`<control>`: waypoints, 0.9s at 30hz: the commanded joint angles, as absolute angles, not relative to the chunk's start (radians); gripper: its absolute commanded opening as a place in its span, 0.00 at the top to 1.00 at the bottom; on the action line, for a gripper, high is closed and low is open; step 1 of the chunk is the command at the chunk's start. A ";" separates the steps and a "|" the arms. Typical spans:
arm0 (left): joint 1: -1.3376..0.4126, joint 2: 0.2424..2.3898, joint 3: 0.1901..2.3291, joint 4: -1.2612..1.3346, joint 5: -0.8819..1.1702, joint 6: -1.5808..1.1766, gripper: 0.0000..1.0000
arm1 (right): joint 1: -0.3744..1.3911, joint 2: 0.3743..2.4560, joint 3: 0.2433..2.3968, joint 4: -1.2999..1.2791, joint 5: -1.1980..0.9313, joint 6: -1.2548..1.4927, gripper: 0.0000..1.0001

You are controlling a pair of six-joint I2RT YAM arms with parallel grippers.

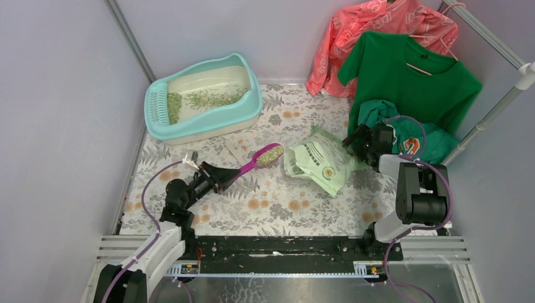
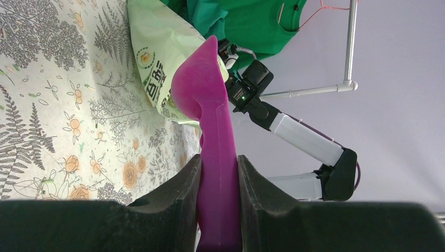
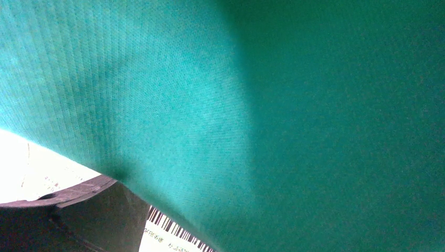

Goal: Fill the litter box with clean litter
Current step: 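Scoop the cat litter from the cat litter bag, then pour the cat litter into the litter box.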

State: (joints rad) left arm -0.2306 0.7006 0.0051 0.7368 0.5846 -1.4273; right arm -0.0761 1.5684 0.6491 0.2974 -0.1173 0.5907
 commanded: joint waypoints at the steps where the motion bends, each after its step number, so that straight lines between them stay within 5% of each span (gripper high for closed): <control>1: -0.184 0.657 0.020 0.714 0.647 -1.437 0.94 | -0.071 1.602 0.615 0.215 -0.147 0.587 0.00; 27: 0.191 1.105 0.510 0.905 0.720 -1.509 0.94 | -0.070 1.598 0.610 0.225 -0.153 0.585 0.00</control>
State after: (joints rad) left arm 0.1276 1.0309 0.4137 0.8040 0.7307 -1.5017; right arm -0.0761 1.5684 0.6464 0.3019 -0.1192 0.5880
